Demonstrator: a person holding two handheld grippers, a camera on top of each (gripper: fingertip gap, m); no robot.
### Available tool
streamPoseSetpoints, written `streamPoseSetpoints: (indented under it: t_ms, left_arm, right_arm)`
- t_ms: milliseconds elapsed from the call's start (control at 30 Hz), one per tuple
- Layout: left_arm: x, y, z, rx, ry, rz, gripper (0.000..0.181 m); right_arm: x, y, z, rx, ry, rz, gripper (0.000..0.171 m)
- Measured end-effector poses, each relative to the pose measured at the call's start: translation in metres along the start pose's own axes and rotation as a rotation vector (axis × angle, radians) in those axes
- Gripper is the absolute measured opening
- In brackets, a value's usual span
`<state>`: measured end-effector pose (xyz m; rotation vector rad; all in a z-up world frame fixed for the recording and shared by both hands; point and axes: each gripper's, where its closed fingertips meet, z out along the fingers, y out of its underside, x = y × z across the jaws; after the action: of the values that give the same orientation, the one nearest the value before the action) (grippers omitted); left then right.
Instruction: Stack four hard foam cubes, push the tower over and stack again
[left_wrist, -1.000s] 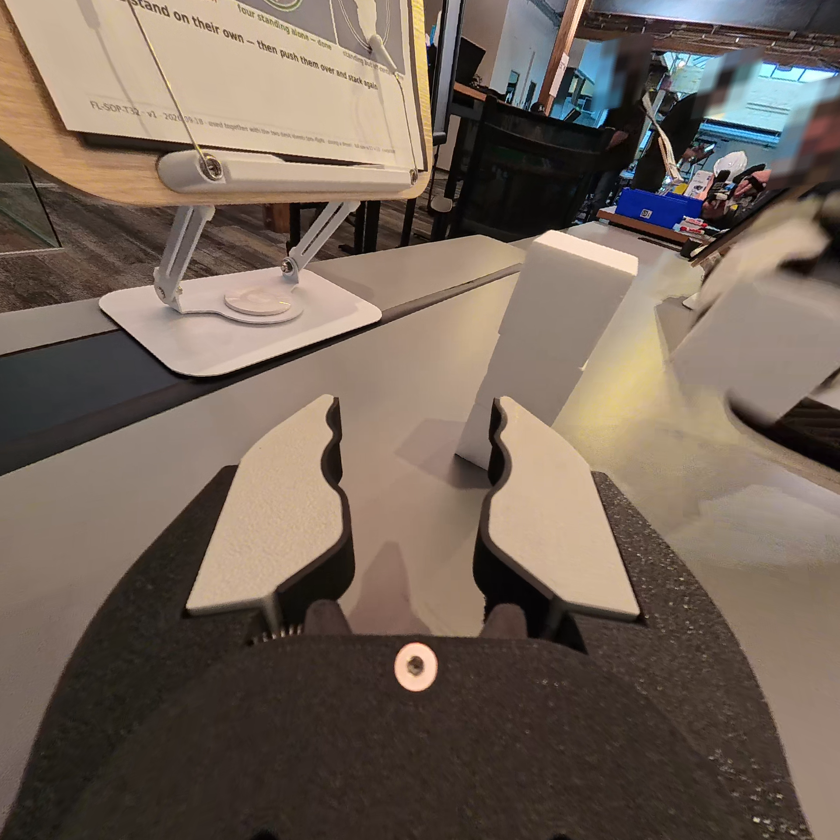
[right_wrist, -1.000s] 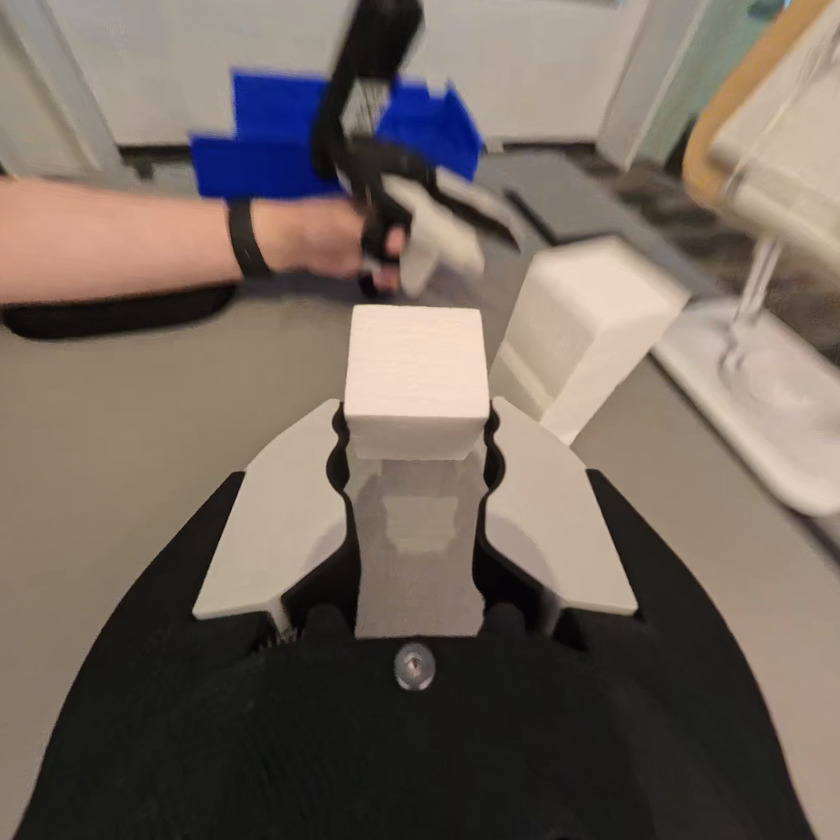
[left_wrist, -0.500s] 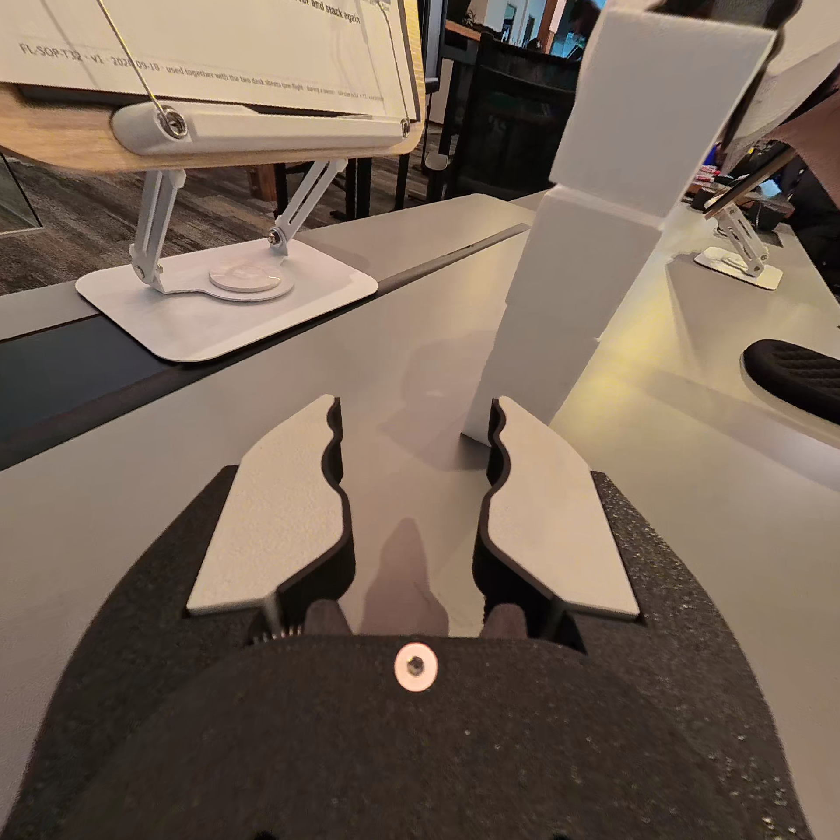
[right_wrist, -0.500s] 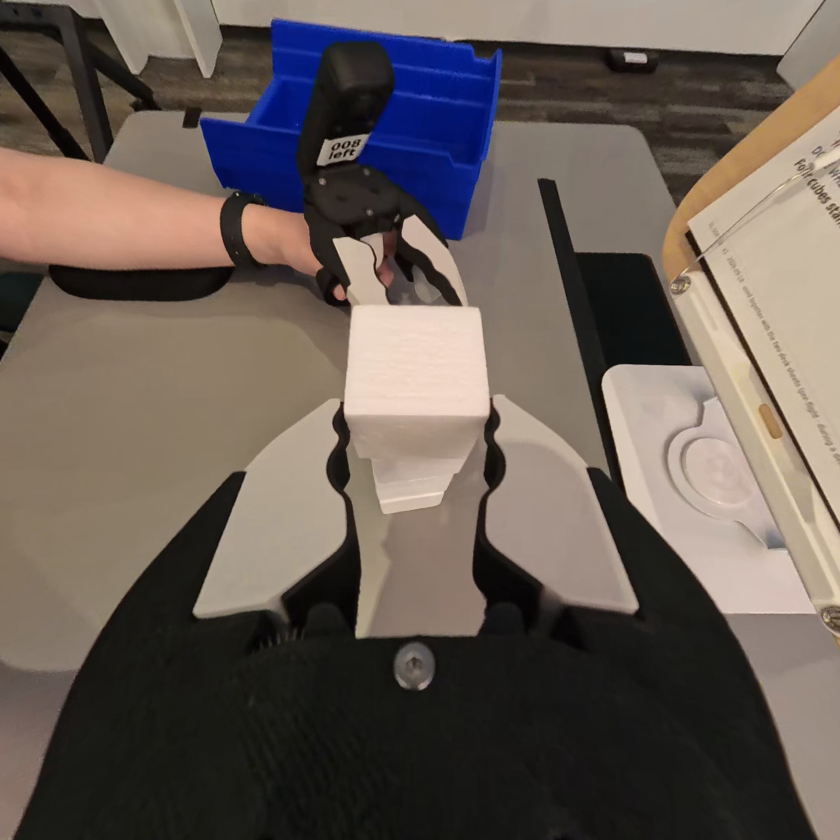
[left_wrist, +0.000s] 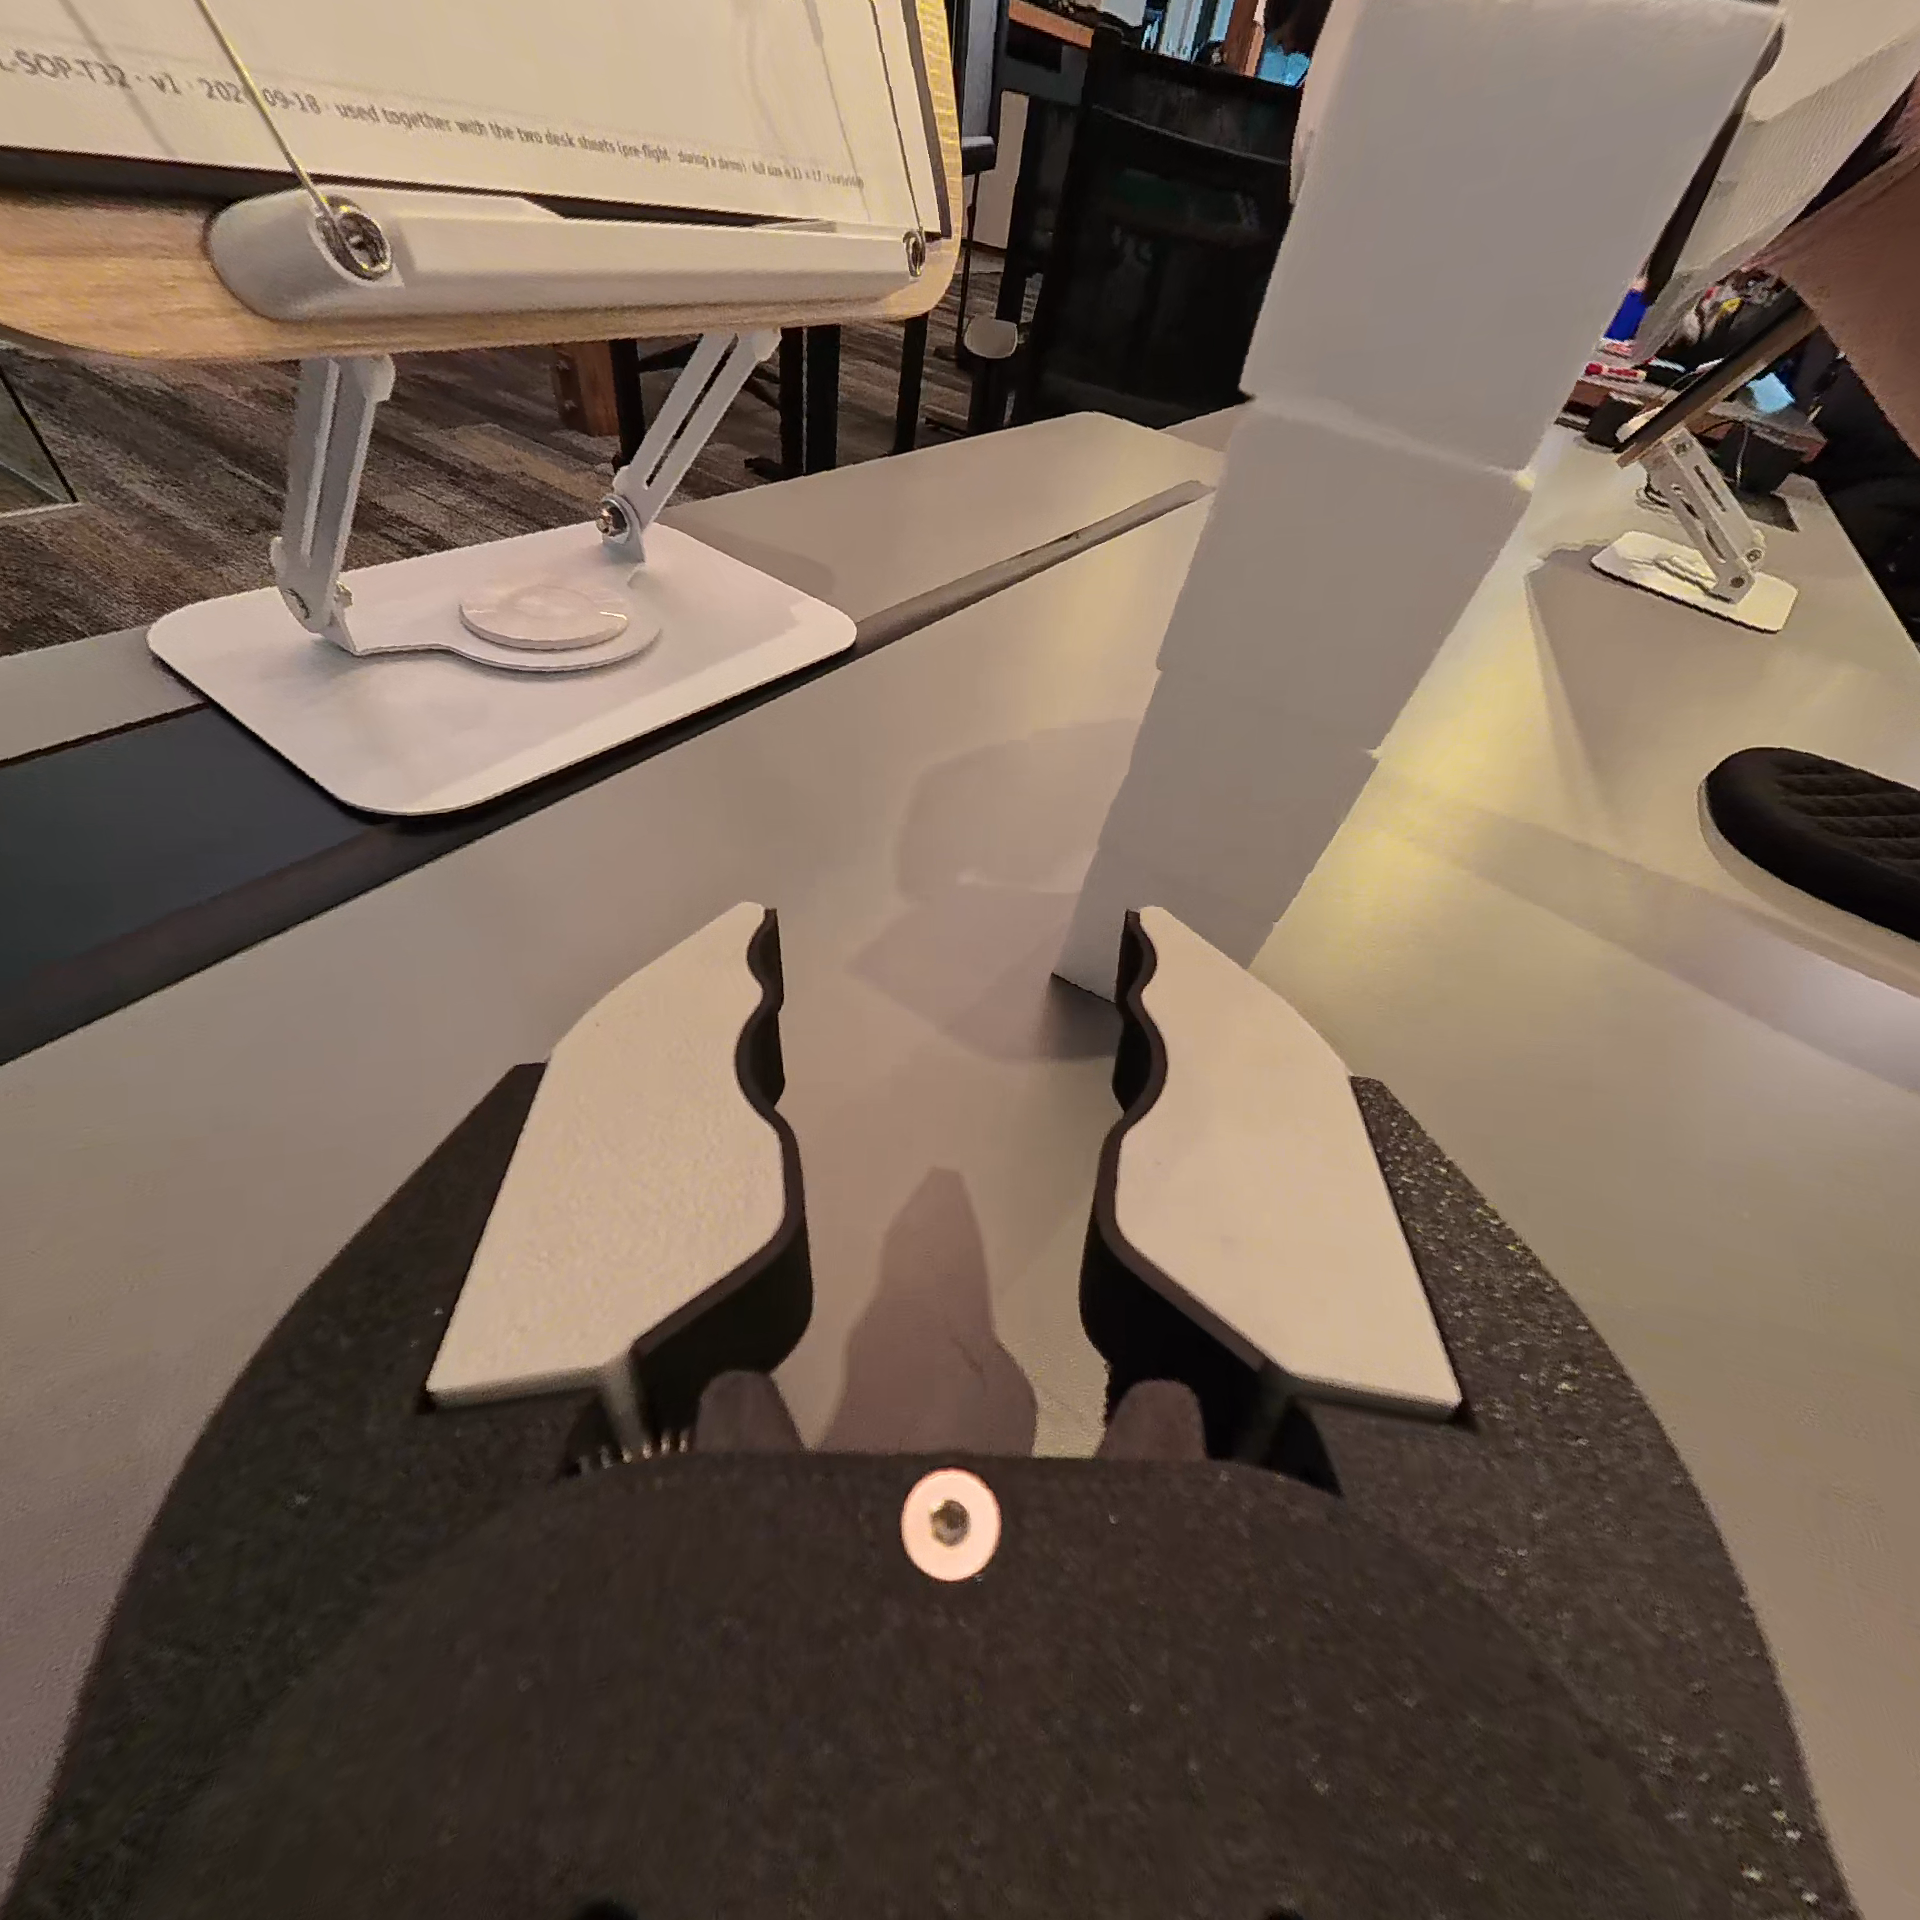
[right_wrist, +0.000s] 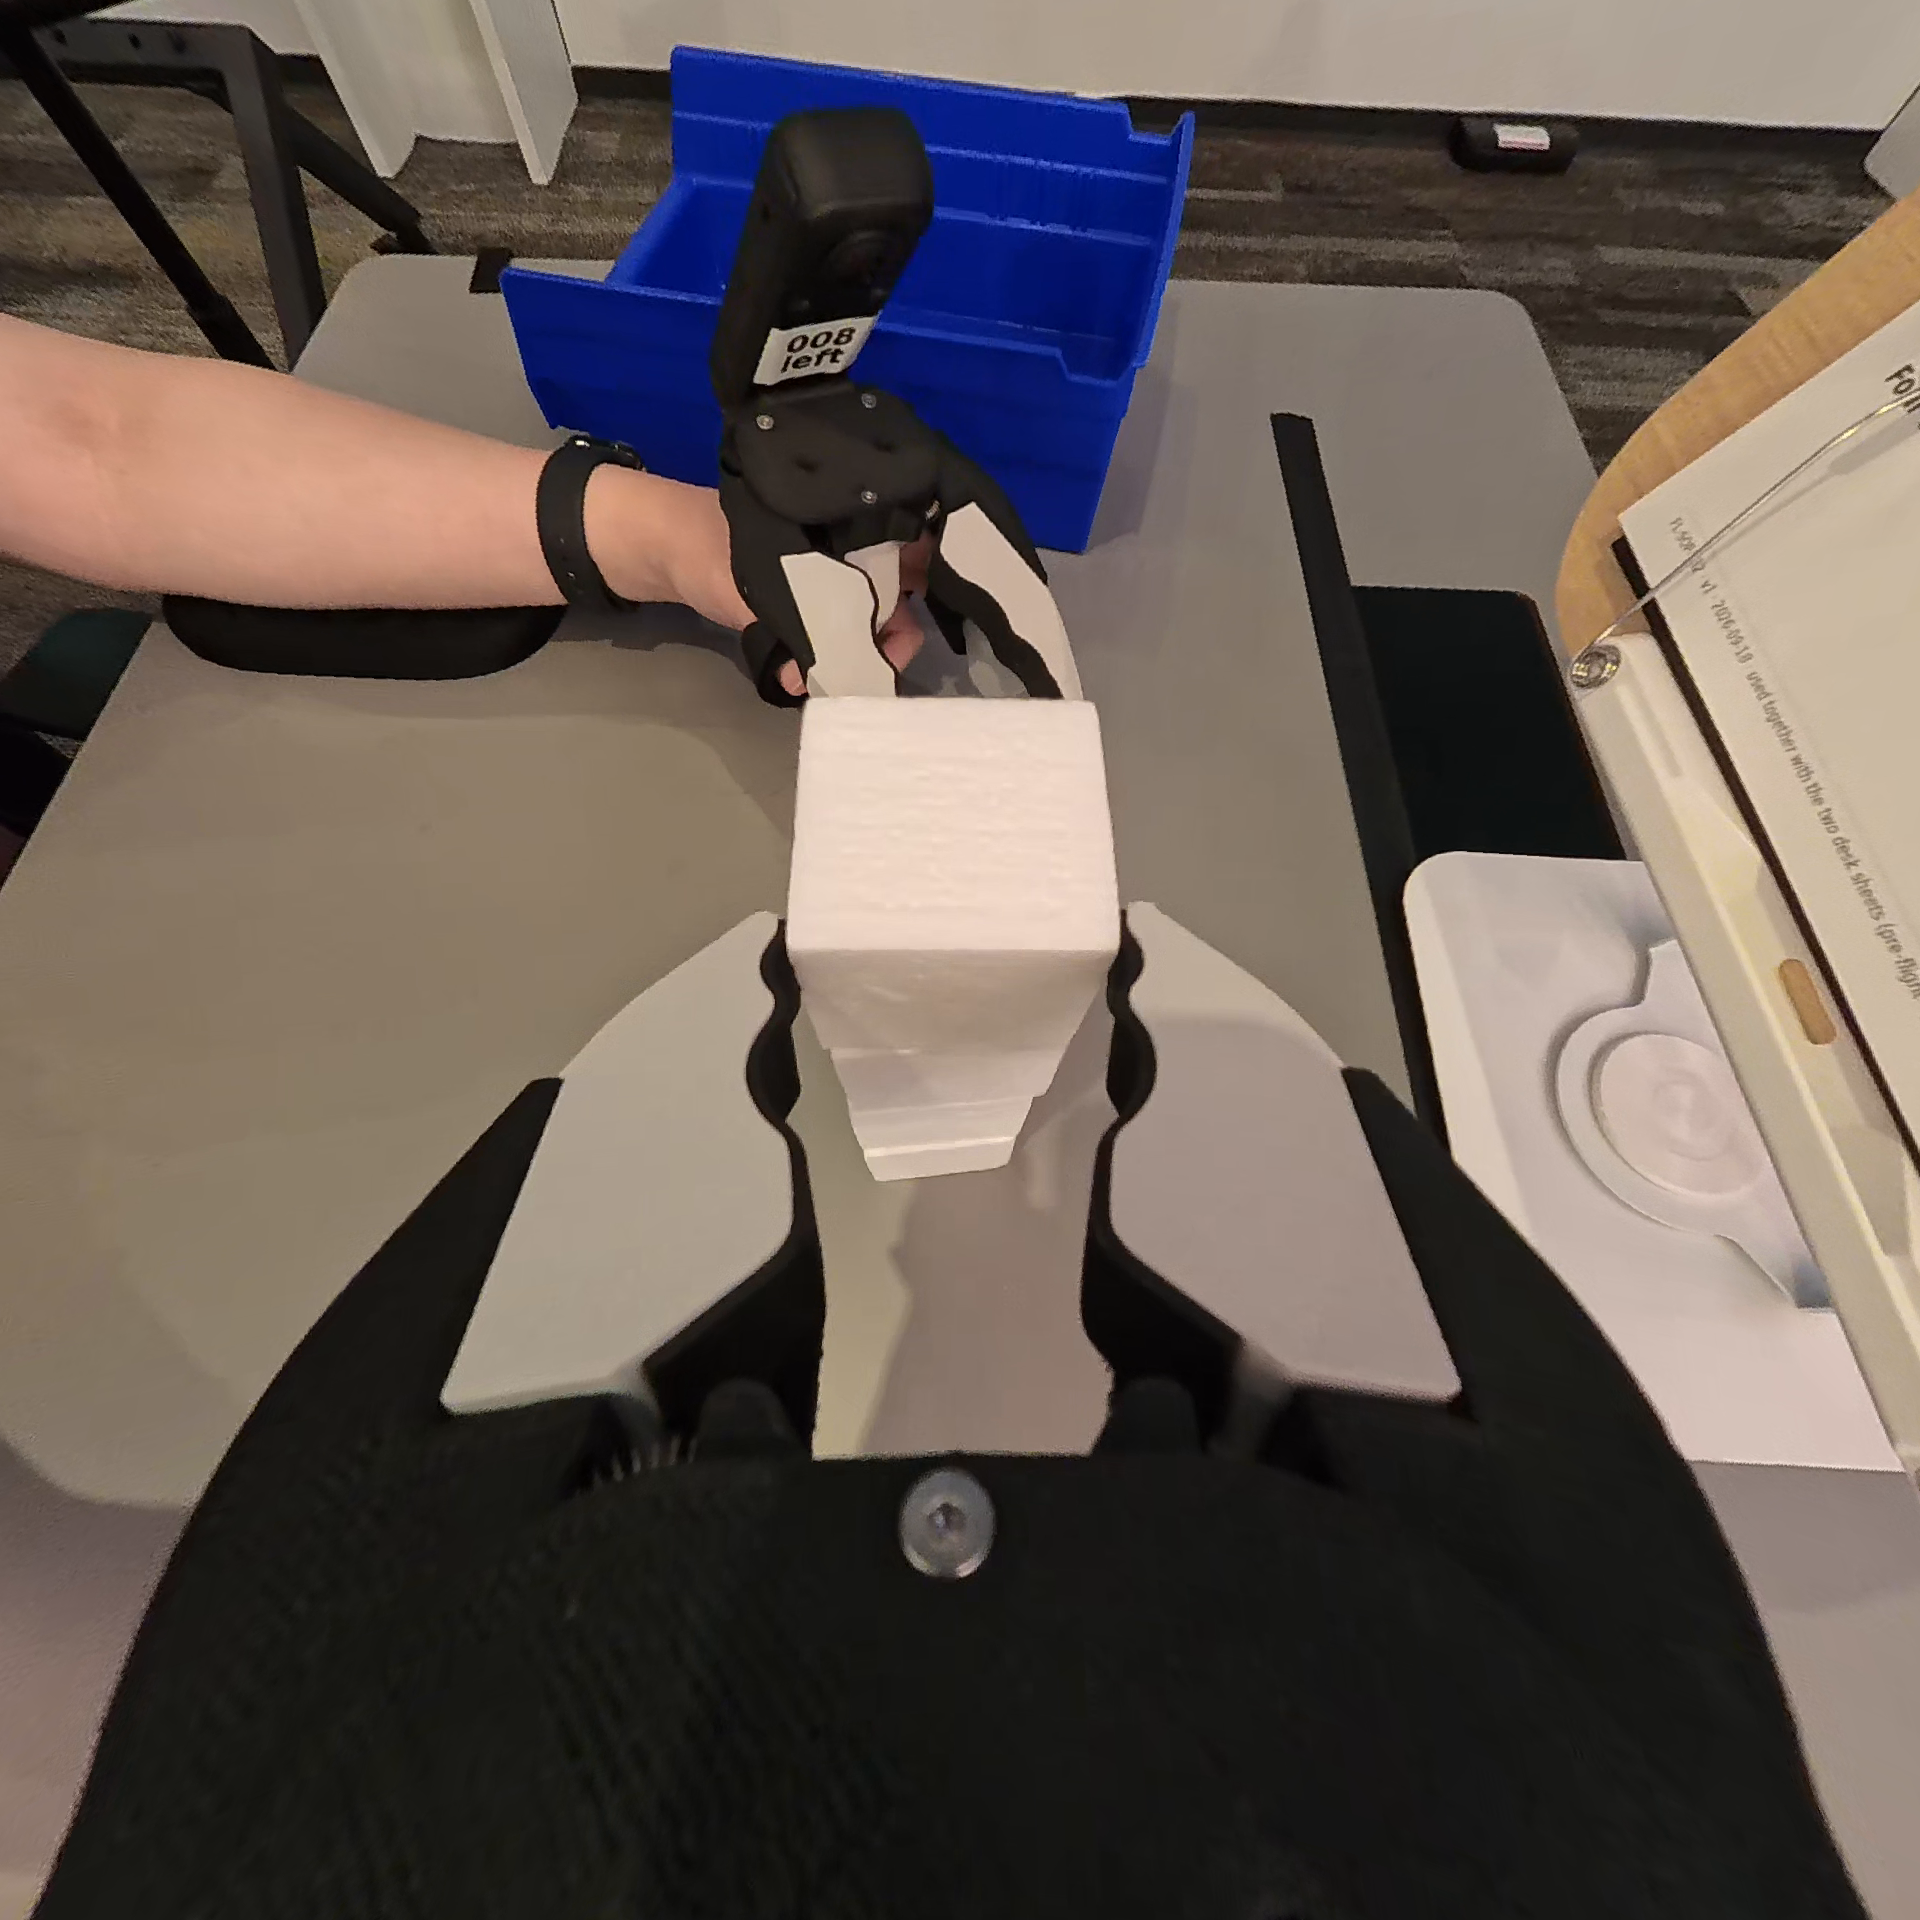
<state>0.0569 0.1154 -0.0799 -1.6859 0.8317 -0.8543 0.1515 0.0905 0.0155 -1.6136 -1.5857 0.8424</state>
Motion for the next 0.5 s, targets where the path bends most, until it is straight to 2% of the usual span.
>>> streamPoseSetpoints:
  t_ms: [133,233,300,400,500]
  left_arm:
    - [0.000,-0.001,0.000,0.007,0.000,-0.005,0.062]
    - [-0.004,-0.008,-0.003,0.036,-0.043,0.019,0.063]
    - [-0.015,-0.020,-0.010,0.077,-0.159,0.065,0.062]
    - [-0.048,-0.030,-0.029,0.068,-0.455,0.116,0.060]
    - [-0.064,-0.032,-0.042,0.044,-0.609,0.125,0.062]
  right_arm:
    - [-0.001,0.002,0.002,0.000,-0.004,0.004,0.060]
    - [-0.003,0.002,0.000,0.019,0.012,0.012,0.075]
    - [-0.007,-0.002,-0.008,0.081,0.025,0.015,0.084]
    - [-0.016,-0.003,-0.029,0.187,0.056,0.017,0.085]
    - [-0.019,0.009,-0.056,0.300,0.119,0.057,0.087]
